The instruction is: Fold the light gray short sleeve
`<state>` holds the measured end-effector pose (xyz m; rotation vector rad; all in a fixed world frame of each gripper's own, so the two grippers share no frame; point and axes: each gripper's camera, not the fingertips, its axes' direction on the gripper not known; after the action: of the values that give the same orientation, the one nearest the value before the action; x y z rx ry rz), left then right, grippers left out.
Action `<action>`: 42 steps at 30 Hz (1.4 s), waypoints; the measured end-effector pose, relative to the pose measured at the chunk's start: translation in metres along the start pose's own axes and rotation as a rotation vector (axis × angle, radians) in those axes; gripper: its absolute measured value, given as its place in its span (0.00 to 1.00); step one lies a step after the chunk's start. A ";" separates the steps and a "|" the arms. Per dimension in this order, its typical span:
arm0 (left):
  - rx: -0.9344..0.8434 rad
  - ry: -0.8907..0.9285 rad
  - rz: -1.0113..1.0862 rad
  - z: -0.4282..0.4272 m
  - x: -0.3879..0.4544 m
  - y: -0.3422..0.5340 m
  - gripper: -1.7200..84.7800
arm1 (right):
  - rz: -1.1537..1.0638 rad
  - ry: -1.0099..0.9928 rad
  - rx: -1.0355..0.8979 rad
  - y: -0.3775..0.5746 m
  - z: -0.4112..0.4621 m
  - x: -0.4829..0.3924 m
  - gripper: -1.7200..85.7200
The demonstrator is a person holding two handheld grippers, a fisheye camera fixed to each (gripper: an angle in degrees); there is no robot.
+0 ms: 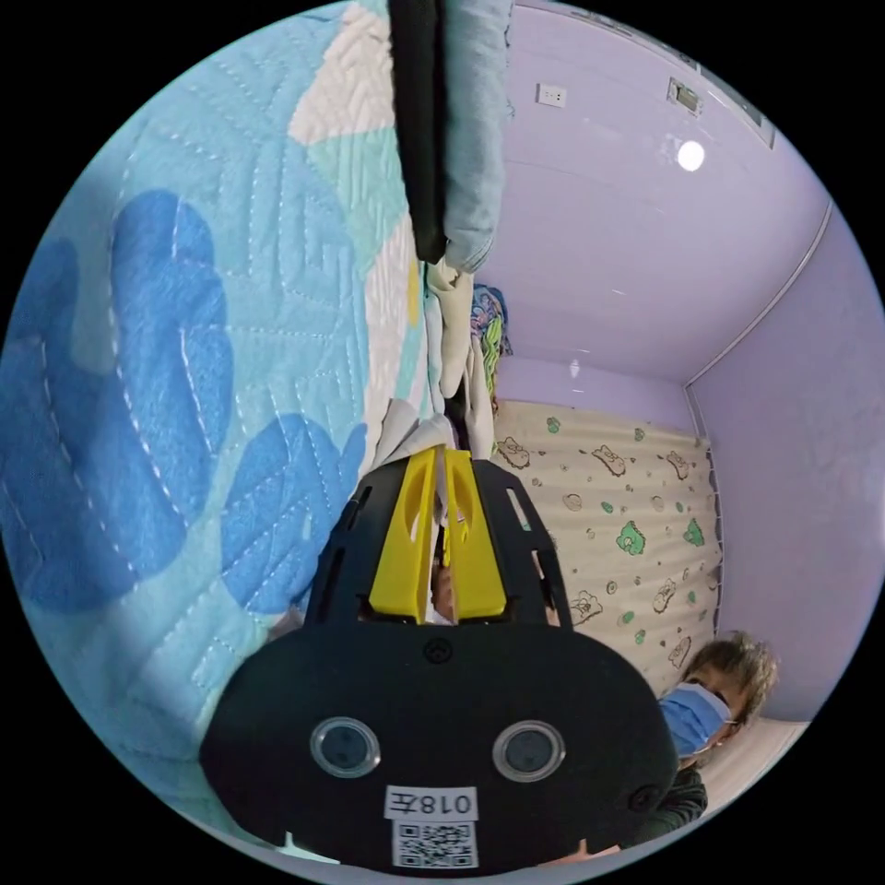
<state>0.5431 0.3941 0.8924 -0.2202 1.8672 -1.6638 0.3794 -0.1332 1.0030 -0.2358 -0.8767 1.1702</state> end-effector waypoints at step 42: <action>-0.176 -0.340 0.360 -0.016 0.024 0.033 0.16 | -0.454 0.535 -0.335 0.145 0.134 0.051 0.15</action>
<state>0.5241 0.4017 0.8538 -0.2095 1.6768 -1.1435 0.1890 -0.0651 1.0309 -0.5626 -0.5982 0.4914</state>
